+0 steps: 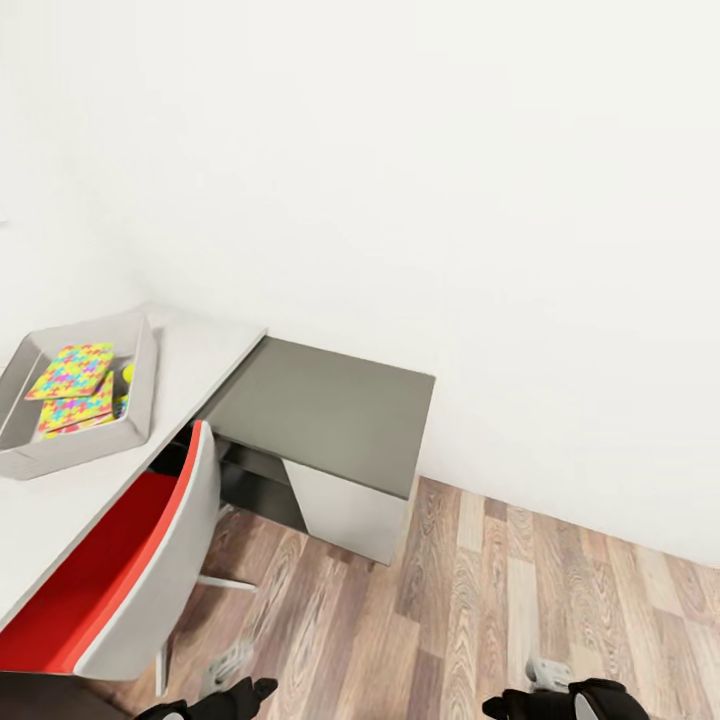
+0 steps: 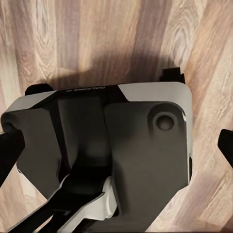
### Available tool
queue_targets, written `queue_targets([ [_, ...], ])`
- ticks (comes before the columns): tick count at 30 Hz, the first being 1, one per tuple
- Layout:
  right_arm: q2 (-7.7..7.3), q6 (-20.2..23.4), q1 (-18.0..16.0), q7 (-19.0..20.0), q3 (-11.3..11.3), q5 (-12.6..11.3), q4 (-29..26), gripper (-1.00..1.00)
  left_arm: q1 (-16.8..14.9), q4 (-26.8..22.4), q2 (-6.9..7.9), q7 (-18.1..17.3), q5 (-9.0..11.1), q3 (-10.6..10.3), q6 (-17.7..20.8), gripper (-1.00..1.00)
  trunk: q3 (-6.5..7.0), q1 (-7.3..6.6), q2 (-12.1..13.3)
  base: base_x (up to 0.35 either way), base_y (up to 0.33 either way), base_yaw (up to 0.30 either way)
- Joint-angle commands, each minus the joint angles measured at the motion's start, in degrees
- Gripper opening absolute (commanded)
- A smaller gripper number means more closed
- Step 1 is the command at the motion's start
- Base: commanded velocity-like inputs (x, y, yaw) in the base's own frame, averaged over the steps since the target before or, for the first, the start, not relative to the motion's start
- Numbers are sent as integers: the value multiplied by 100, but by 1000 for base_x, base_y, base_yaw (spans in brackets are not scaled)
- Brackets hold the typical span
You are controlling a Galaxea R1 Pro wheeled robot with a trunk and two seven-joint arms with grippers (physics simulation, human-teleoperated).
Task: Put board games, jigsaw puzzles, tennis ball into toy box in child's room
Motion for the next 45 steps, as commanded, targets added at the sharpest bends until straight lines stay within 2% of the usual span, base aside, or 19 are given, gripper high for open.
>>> queue_targets([
  [1, 49, -37, -5, 23, 21, 135, 60, 100, -15, 102, 9, 61, 60, -16, 0, 100, -1, 3, -10, 0, 0, -180],
  [2, 49, -37, -5, 23, 21, 135, 60, 100, -15, 102, 9, 61, 60, -16, 0, 100, 6, 3, -10, 0, 0, -180],
  [4, 123, -148, -5, 34, 44, 357, 155, 100, -32, 319, 11, 69, 56, -11, -13, 100, 19, 3, -10, 0, 0, -152],
  [5, 123, -148, -5, 34, 44, 357, 155, 100, -32, 319, 11, 69, 56, -11, -13, 100, 26, 3, -10, 0, 0, -140],
  [7, 177, -301, 4, 59, 83, 557, 217, 100, -42, 530, 13, 74, 53, -8, -46, 100, 35, 3, -10, 0, 0, -101],
  [8, 177, -301, 4, 59, 83, 557, 217, 100, -42, 530, 13, 74, 53, -8, -46, 100, 39, 3, -10, 0, 0, -90],
  [10, 229, -544, 15, 77, 199, 709, 280, 100, -49, 737, 9, 77, 51, -8, -109, 100, 44, 3, -10, 0, 0, -65],
  [13, 251, -698, 17, 84, 289, 765, 327, 100, -53, 836, 5, 78, 51, -11, -149, 100, 51, 3, -10, 0, 0, -50],
  [15, 284, -1040, 18, 93, 503, 842, 469, 100, -59, 1001, -8, 80, 50, -16, -231, 100, 54, 3, -10, 0, 0, -33],
  [16, 284, -1040, 18, 93, 503, 842, 469, 100, -59, 1001, -8, 80, 50, -16, -231, 100, 55, 3, -10, 0, 0, -29],
  [18, 305, -1361, 13, 99, 671, 890, 669, 100, -65, 1112, -22, 81, 49, -21, -293, 100, 57, 3, -10, 0, 0, -21],
  [25, 330, -1841, -7, 109, 875, 929, 1100, 100, -76, 1252, -38, 82, 49, -27, -373, 100, 61, 3, -10, 0, 0, -12],
  [33, 336, -2009, -18, 108, 932, 924, 1246, 100, -84, 1309, -45, 82, 48, -23, -408, 100, 62, 3, -10, 0, 0, -4],
  [45, 358, -2033, -37, 91, 943, 905, 1269, 100, -87, 1332, -45, 83, 48, -21, -429, 100, 103, 3, -10, 0, 0, -27],
])
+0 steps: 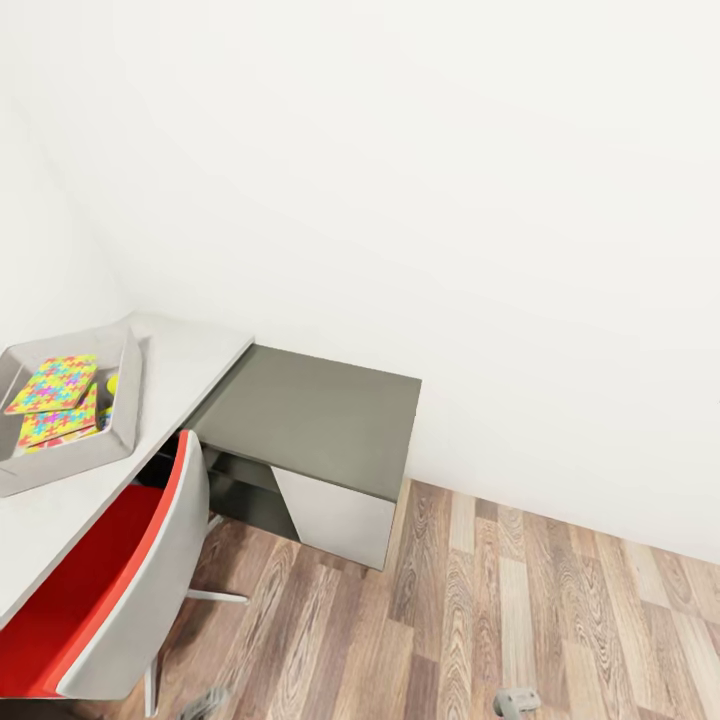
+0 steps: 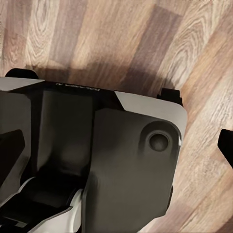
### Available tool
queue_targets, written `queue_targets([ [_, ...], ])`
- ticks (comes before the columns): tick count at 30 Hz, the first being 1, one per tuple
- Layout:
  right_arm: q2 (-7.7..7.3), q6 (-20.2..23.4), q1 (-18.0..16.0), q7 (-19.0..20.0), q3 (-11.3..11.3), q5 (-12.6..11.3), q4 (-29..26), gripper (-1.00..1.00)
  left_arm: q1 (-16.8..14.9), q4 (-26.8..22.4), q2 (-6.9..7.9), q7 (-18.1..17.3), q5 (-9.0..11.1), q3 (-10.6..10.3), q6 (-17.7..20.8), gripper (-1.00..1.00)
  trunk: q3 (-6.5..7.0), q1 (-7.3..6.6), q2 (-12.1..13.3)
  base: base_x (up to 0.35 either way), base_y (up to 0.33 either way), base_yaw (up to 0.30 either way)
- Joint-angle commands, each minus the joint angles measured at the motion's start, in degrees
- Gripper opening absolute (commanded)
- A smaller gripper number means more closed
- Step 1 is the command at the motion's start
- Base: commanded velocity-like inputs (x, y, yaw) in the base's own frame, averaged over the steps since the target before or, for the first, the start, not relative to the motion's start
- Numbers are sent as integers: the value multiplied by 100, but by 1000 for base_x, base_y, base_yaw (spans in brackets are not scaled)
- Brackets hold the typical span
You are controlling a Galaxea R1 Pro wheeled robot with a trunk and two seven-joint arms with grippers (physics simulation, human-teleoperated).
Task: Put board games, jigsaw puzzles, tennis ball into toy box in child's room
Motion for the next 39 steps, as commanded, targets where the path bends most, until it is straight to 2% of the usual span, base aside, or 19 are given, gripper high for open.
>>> queue_targets([
  [1, -5, 34, -4, -16, 21, -59, -9, 100, -3, -15, 8, 54, 60, -32, 1, 100, -2, 3, -10, 0, 0, -64],
  [7, 0, 36, -10, -21, 20, -61, -9, 100, -3, -13, 8, 54, 60, -31, -1, 100, 45, 3, -10, 0, 0, -71],
  [18, 6, 765, -120, -33, 11, -90, -168, 100, -4, -11, 8, 43, 67, -21, -9, 100, 143, 3, -10, 0, 0, -75],
  [31, 9, 975, -137, -89, 5, -90, -264, 100, -4, -11, 8, 34, 67, -33, -17, 100, 262, 3, -10, -14, 0, -23],
  [33, 10, 992, -168, -189, 0, -90, -185, 100, -4, -11, 11, 34, 65, -45, -22, 100, 280, 3, -10, -48, 0, -6],
  [36, 10, 993, -282, -595, -25, -94, 242, 100, -2, -5, 48, 37, 57, -72, -29, 100, 308, 3, -10, -22, 0, -3],
  [39, -1, 951, -321, -741, -60, -97, 535, 100, 1, 20, 64, 37, 55, -73, -29, 100, 336, 3, -10, -13, 0, -2],
])
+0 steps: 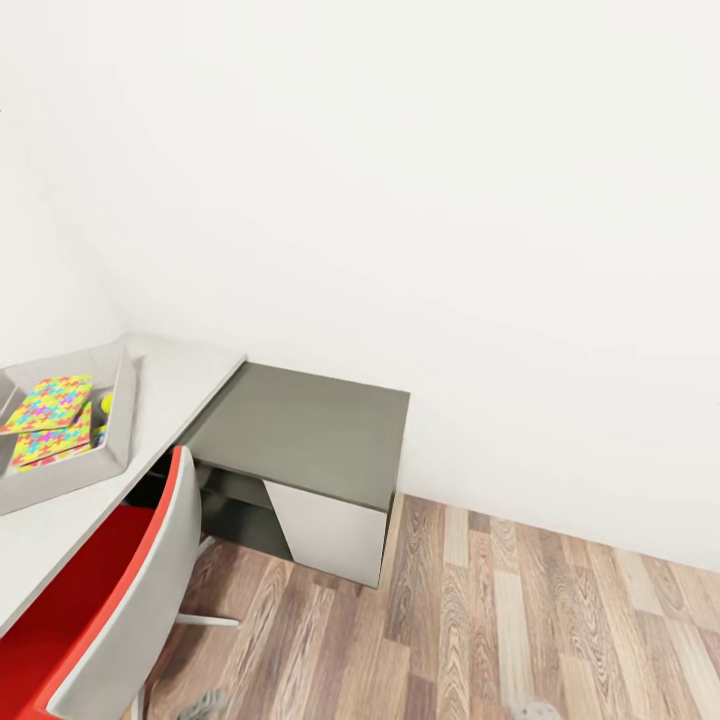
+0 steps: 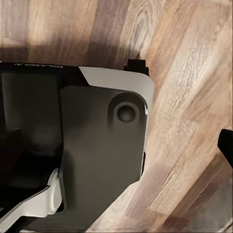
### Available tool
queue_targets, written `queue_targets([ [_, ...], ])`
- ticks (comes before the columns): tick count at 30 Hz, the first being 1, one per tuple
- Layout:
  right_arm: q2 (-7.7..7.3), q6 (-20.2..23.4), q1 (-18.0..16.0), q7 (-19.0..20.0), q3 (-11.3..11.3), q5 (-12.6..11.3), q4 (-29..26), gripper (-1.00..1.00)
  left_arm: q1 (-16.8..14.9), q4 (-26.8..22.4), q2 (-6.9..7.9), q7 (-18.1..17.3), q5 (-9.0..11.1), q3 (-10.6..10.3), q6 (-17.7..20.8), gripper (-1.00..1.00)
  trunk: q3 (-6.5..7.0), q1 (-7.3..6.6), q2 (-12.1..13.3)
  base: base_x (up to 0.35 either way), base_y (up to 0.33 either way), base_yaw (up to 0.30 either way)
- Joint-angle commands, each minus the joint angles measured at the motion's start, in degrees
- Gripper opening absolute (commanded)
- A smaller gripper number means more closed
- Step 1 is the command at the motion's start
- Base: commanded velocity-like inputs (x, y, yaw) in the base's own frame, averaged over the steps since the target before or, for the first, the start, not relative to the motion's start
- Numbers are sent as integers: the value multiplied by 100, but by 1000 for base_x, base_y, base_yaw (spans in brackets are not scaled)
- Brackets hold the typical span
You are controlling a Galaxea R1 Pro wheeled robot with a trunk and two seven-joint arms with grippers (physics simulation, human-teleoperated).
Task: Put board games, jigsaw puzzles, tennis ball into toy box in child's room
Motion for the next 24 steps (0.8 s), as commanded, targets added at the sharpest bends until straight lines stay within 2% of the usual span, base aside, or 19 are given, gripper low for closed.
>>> queue_targets([
  [1, -18, -21, -18, -75, 9, -63, 154, 100, -1, 2, 20, 56, 58, -33, 1, 100, -1, 3, -11, -9, 0, -1],
  [8, -47, -467, -46, -190, -46, -62, 771, 100, 34, 174, 127, 108, -25, -42, 3, 100, 64, 3, -11, -6, 0, -1],
  [10, -62, -736, -52, -217, -59, -62, 1055, 100, 48, 383, 164, 116, -102, -48, 3, 100, 83, 3, -11, -3, 0, 0],
  [11, -72, -972, -50, -232, -66, -62, 1341, 100, 61, 655, 171, 107, -189, -54, 0, 100, 92, 3, -11, -2, 0, 0],
  [12, -72, -972, -50, -232, -66, -62, 1341, 100, 61, 655, 171, 107, -189, -54, 0, 100, 101, 3, -11, -2, 0, 0],
  [16, -82, -1432, -11, -241, -63, -62, 1776, 100, 94, 1226, 72, 94, -380, -60, -13, 100, 139, 3, -11, 0, 0, 0],
  [17, -82, -1432, -11, -241, -63, -62, 1776, 100, 94, 1226, 72, 94, -380, -60, -13, 100, 148, 3, -11, 0, 0, 0],
  [21, -70, -2002, 58, -250, -60, -52, 2034, 100, 129, 1635, -14, 86, -487, -61, -95, 100, 185, 3, -11, 0, 0, 0],
  [24, -67, -2223, 84, -252, -59, -49, 2135, 100, 142, 1753, -35, 87, -516, -61, -173, 100, 213, 3, -11, 0, 0, 0],
])
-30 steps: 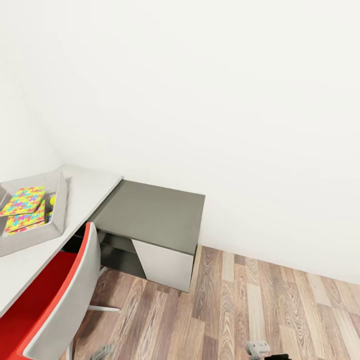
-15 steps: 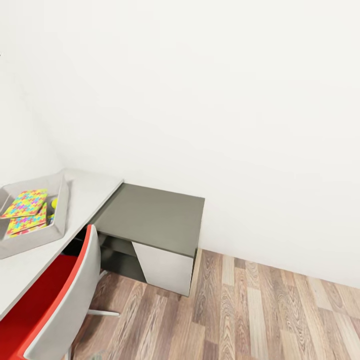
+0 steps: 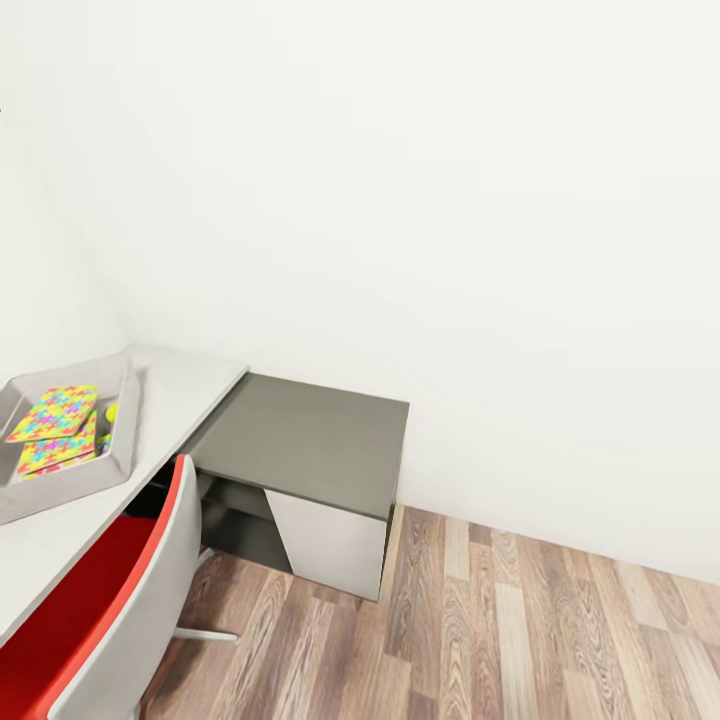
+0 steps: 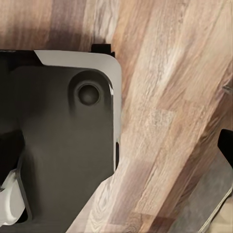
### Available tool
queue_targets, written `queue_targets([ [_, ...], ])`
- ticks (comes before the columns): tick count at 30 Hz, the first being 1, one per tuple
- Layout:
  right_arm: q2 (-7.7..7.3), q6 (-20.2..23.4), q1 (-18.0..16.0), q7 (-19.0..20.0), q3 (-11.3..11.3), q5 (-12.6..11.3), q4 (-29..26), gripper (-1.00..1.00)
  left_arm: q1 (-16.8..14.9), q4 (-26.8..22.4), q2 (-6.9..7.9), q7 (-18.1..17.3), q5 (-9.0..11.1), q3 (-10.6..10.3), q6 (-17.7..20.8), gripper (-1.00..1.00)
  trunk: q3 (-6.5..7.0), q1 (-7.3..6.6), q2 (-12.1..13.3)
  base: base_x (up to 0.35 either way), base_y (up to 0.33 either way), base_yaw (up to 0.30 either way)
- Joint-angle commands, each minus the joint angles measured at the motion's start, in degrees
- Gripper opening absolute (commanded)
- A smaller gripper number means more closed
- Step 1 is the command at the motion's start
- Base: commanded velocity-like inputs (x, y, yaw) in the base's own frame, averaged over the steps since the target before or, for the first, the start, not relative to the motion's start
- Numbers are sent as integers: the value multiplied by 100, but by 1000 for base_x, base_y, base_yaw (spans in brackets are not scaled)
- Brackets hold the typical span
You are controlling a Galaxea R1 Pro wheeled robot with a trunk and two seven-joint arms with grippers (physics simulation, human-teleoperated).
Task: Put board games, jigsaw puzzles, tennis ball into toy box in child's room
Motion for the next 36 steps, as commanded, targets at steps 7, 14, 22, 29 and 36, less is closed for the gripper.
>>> queue_targets([
  [7, 6, -306, 39, 0, 49, -54, 136, 100, 34, 277, -37, 51, 25, -42, -113, 100, 55, 4, -10, 0, 0, 0],
  [14, 13, -392, 94, 3, 49, -52, 179, 100, 90, 471, -160, 52, -2, -42, -221, 100, 120, 4, -10, 0, 0, 0],
  [22, 20, -428, 120, 4, 49, -56, 193, 100, 128, 541, -233, 52, -18, -45, -319, 100, 194, 4, -10, 0, 0, 0],
  [29, 15, -441, 129, 4, 49, -60, 198, 100, 146, 565, -259, 52, -24, -46, -354, 100, 259, 4, -10, -46, 0, 0],
  [36, 13, -474, 139, 4, 49, -61, 199, 100, 153, 572, -265, 52, -45, -46, -363, 100, 325, 4, -10, -209, 0, 0],
])
